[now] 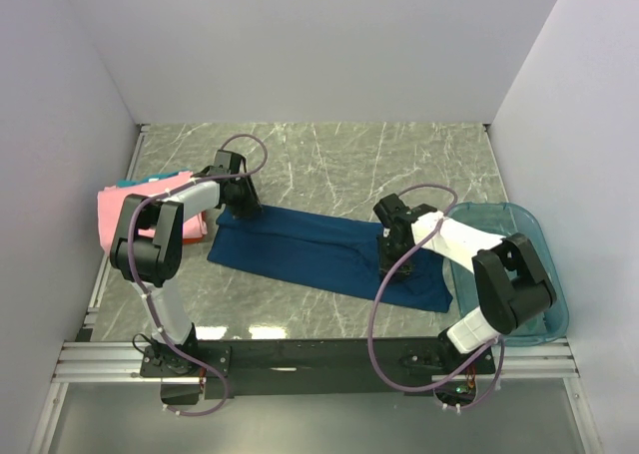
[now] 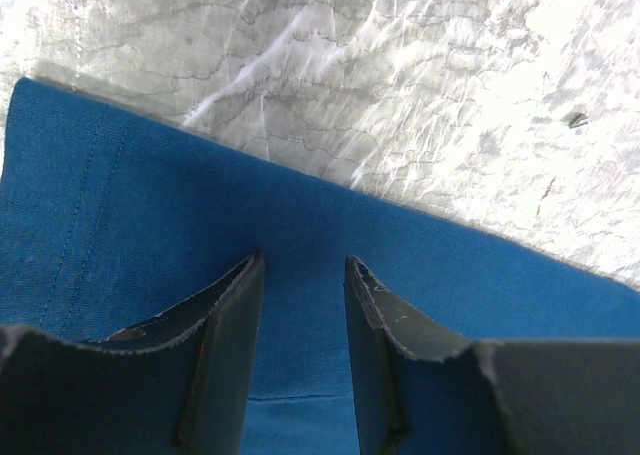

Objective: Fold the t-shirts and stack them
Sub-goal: Fold the tshirt

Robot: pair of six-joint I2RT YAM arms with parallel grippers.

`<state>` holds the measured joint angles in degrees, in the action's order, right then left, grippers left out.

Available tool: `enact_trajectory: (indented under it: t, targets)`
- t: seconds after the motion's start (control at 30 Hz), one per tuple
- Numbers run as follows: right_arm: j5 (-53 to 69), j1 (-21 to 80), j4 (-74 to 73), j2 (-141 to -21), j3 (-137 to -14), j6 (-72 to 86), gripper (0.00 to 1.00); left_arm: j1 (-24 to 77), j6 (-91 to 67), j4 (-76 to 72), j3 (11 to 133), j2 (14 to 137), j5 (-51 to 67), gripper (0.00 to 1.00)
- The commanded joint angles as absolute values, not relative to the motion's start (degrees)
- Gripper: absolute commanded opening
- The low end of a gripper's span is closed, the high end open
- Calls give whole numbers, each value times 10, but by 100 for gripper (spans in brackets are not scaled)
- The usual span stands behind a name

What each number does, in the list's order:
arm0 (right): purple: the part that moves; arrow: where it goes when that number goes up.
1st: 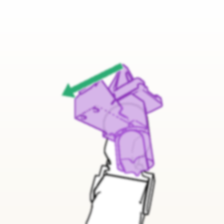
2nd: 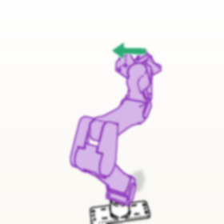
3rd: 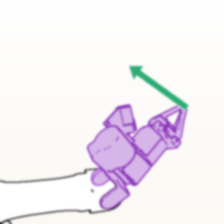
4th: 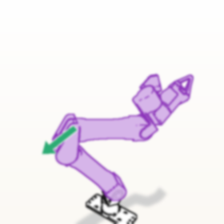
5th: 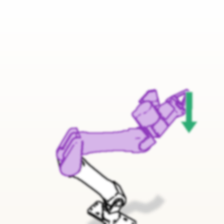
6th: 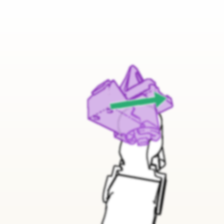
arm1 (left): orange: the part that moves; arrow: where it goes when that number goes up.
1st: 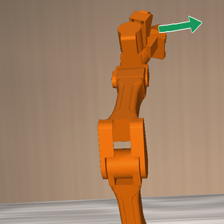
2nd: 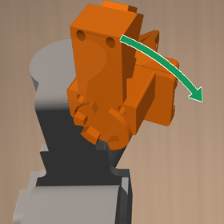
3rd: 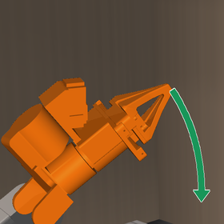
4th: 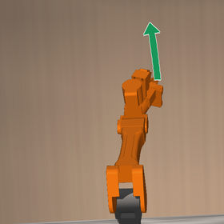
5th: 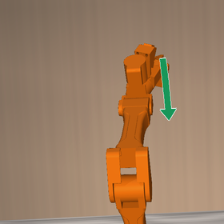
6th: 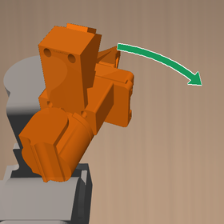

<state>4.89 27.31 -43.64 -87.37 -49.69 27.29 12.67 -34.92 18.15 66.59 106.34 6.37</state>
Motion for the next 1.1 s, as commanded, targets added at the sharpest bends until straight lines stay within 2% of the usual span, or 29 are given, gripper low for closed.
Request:
enact_trajectory:
  t: [0.0, 0.27, 0.53, 0.67, 1.07]
  targets:
    - [20, 282, -422, -877, -488, 279, 35, 127, -341, 175, 681, 1064, 71, 44]
    - [7, 282, -410, -889, -478, 282, 34, 127, -340, 177, 683, 1067, 73, 44]
    - [1, 283, -417, -886, -483, 283, 7, 128, -337, 179, 686, 1067, 72, 44]
    - [2, 283, -431, -870, -484, 282, 1, 128, -338, 178, 683, 1068, 74, 44]
    - [72, 283, -522, -841, -538, 246, 0, 127, -337, 178, 681, 1071, 76, 44]
